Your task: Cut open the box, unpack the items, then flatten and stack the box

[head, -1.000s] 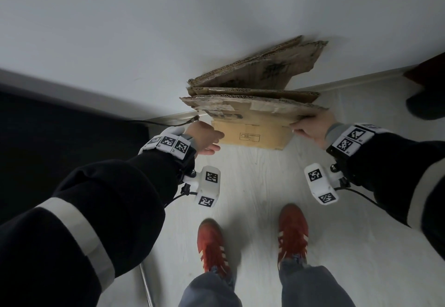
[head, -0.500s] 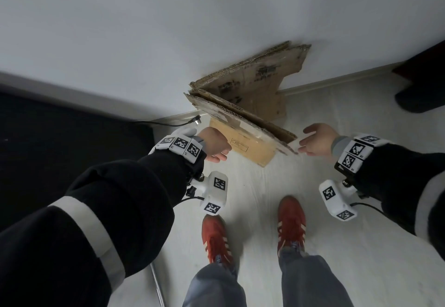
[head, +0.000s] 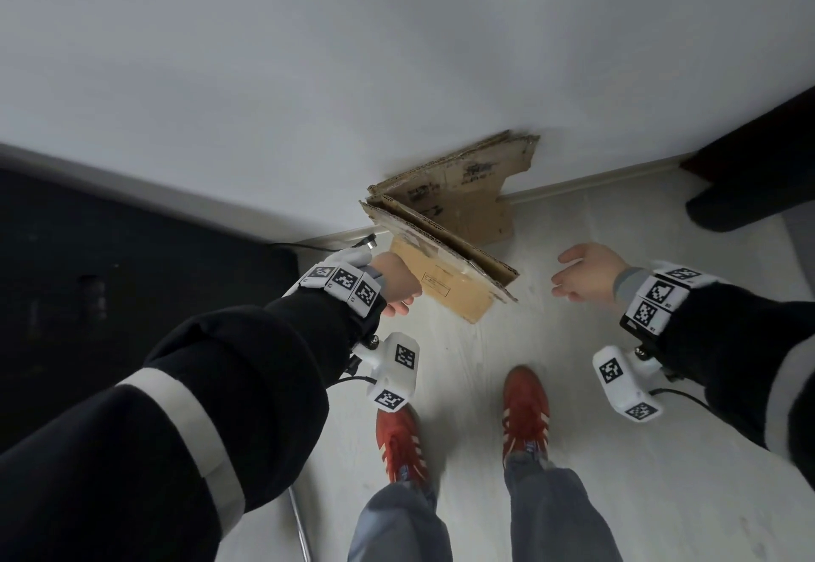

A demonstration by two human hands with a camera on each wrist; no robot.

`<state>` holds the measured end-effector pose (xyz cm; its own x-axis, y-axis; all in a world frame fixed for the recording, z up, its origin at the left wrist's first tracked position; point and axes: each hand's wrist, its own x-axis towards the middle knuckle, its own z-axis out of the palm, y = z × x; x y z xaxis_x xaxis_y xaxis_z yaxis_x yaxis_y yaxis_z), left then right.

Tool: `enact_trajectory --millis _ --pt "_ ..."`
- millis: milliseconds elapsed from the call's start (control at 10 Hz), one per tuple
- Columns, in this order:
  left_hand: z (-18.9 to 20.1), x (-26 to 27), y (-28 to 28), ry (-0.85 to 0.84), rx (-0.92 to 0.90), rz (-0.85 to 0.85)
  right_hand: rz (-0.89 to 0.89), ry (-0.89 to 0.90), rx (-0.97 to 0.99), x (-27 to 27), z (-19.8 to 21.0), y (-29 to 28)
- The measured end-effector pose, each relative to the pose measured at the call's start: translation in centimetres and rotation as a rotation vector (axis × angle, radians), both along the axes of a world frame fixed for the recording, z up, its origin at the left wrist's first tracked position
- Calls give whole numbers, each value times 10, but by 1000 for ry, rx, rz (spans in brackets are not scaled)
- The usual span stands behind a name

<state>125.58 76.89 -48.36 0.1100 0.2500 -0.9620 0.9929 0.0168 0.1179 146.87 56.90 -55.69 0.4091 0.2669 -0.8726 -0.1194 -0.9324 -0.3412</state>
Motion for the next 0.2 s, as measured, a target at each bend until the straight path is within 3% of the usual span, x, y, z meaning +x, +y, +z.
enact_trajectory --millis 200 --pt "53 13 -5 -113 76 -37 -23 -59 43 8 67 -3"
